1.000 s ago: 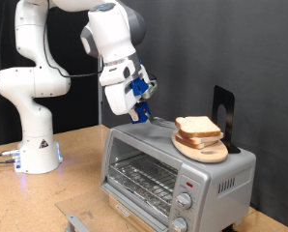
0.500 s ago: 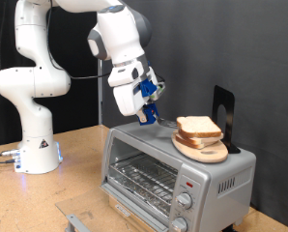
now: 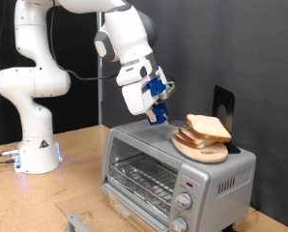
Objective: Make a piece of toast with the oven
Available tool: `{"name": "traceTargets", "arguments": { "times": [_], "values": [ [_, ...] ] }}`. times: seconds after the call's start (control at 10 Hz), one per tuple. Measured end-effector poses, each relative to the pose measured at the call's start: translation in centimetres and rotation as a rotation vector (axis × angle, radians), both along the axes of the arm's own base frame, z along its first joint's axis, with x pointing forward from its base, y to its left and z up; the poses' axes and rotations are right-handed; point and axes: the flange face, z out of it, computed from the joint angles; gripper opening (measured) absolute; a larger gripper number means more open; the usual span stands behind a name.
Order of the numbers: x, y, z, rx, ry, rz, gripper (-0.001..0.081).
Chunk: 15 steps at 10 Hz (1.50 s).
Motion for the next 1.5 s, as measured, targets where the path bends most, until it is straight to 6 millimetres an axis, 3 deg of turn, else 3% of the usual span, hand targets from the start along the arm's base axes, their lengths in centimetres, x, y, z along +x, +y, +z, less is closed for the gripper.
{"name": "traceTargets", "arguments": {
  "times": [0.8,1.5],
  "values": [
    [1.4,0.8,0.0,-0.037,-0.091,0.01,0.0393],
    [1.2,1.2,-0.5,-0.059,-0.054,0.045,0.0393]
  ]
}}
